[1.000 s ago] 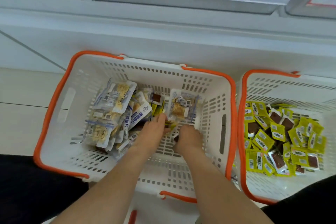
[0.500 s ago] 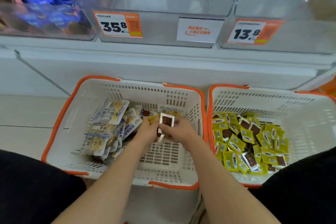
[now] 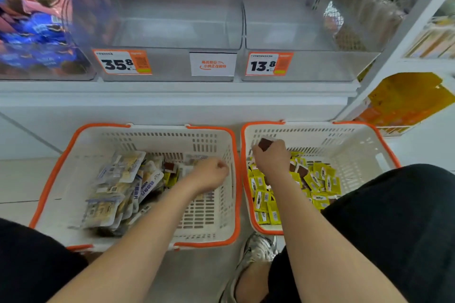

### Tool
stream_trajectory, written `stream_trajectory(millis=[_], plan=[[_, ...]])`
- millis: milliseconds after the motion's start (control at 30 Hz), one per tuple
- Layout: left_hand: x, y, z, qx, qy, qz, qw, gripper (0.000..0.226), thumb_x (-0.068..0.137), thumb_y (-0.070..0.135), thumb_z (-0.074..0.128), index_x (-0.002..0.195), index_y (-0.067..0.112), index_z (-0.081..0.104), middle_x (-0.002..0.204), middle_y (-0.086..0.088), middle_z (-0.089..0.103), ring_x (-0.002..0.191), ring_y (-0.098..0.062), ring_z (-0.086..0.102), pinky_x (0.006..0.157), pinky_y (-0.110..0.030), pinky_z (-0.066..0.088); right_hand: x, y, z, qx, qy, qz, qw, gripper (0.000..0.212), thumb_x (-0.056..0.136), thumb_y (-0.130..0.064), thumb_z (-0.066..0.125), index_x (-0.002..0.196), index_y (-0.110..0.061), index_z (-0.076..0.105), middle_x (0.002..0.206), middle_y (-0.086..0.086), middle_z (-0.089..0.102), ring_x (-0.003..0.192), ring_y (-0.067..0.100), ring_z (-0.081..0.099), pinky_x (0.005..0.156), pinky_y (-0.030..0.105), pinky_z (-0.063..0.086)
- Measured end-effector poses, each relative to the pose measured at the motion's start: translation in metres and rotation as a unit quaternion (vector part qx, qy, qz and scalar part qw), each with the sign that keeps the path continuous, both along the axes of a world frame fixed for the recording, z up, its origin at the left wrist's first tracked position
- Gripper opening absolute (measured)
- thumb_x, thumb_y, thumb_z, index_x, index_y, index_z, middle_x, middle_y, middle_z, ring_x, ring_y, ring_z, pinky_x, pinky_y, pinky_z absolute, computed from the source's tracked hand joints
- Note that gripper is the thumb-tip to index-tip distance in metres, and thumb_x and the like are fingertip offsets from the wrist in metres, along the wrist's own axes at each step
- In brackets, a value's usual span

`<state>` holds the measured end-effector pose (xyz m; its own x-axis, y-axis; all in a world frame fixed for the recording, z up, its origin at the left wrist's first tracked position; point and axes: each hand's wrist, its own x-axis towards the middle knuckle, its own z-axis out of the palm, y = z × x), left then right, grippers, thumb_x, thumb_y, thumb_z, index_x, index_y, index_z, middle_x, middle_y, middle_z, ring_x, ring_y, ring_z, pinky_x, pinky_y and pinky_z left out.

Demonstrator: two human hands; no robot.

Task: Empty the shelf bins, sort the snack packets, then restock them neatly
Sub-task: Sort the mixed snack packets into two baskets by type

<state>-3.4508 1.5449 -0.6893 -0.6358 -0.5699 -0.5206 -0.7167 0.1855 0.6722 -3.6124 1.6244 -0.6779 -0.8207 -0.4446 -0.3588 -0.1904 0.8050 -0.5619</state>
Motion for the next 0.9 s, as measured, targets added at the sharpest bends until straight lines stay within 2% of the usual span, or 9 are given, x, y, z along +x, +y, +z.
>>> stream_trajectory(millis=[67,133,300,367,467,567,667,800,900], plan=[[0.010,0.013,-0.008,0.068,-0.049,-0.063,0.994,0.013,0.103,0.027,0.047,0.102,0.022,0.059,0.101,-0.007,0.062,0.082,-0.021,0.060,0.068,-0.037,0.049,0.004,0.008,-0.004,0.142,0.056,0.024,0.988,0.077,0.095,-0.050,0.067,0.147,-0.001,0.035,0.142,0.024,0.046,0.133,0.044,0.046,0.100,0.050,0.045],[0.017,0.033,-0.015,0.141,-0.049,-0.080,0.986,0.022,0.104,0.024,0.047,0.123,0.021,0.058,0.122,-0.002,0.065,0.092,-0.022,0.068,0.070,-0.032,0.050,0.015,0.003,-0.005,0.097,0.099,0.073,0.988,0.058,0.098,-0.033,0.060,0.144,-0.002,0.044,0.143,0.024,0.049,0.132,0.041,0.047,0.103,0.047,0.044],[0.024,0.054,-0.026,0.289,0.035,-0.072,0.954,0.052,0.103,0.013,0.051,0.151,0.032,0.049,0.147,0.009,0.052,0.123,-0.018,0.065,0.094,-0.039,0.053,0.054,-0.028,0.010,-0.110,0.005,0.247,0.963,0.024,0.099,-0.016,0.055,0.119,-0.015,0.069,0.090,0.002,0.073,0.080,0.015,0.067,0.065,0.025,0.045],[0.032,0.040,-0.033,0.242,0.014,-0.092,0.966,0.045,0.102,0.016,0.051,0.139,0.038,0.062,0.142,0.012,0.060,0.124,-0.013,0.063,0.099,-0.039,0.054,0.065,-0.038,0.004,-0.110,-0.015,0.283,0.953,0.021,0.099,-0.016,0.055,0.114,-0.019,0.069,0.075,-0.002,0.070,0.065,0.008,0.060,0.060,0.023,0.042],[0.054,0.005,-0.053,-0.039,-0.065,0.006,0.997,0.032,0.100,0.022,0.053,0.127,0.027,0.069,0.136,-0.001,0.065,0.125,-0.023,0.060,0.104,-0.042,0.052,0.075,-0.048,-0.022,-0.062,-0.037,0.294,0.953,0.022,0.098,-0.014,0.054,0.111,-0.018,0.071,0.080,0.000,0.071,0.069,0.008,0.060,0.059,0.023,0.041],[0.091,-0.033,-0.071,-0.240,-0.166,0.129,0.948,0.052,0.094,0.034,0.068,0.142,0.022,0.051,0.151,-0.013,0.040,0.140,-0.037,0.037,0.112,-0.050,0.042,0.087,-0.055,-0.058,0.007,-0.080,0.307,0.948,0.025,0.099,-0.012,0.054,0.115,-0.005,0.071,0.104,0.015,0.074,0.095,0.028,0.069,0.079,0.036,0.057],[0.125,-0.066,-0.090,-0.264,-0.216,0.197,0.919,0.098,0.082,0.054,0.080,0.158,0.024,0.026,0.166,-0.019,0.014,0.153,-0.047,0.014,0.121,-0.063,0.027,0.105,-0.065,-0.095,0.066,-0.133,0.325,0.934,0.031,0.103,-0.013,0.050,0.126,0.003,0.065,0.119,0.027,0.069,0.107,0.038,0.067,0.094,0.050,0.057],[0.148,-0.093,-0.120,-0.179,-0.254,0.181,0.933,0.138,0.063,0.080,0.079,0.161,0.041,-0.010,0.171,-0.012,-0.012,0.153,-0.057,-0.001,0.118,-0.074,0.015,0.138,-0.094,-0.127,0.048,-0.205,0.307,0.928,0.046,0.107,-0.026,0.052,0.151,-0.015,0.044,0.118,0.006,0.067,0.099,0.022,0.068,0.075,0.035,0.056],[0.150,-0.097,-0.133,-0.128,-0.276,0.157,0.940,0.151,0.057,0.087,0.079,0.158,0.043,-0.025,0.170,-0.012,-0.021,0.152,-0.059,-0.003,0.119,-0.075,0.013,0.157,-0.121,-0.137,-0.032,-0.265,0.223,0.938,0.076,0.100,-0.024,0.065,0.162,-0.016,0.022,0.150,-0.005,0.045,0.142,0.022,0.045,0.107,0.035,0.045]])
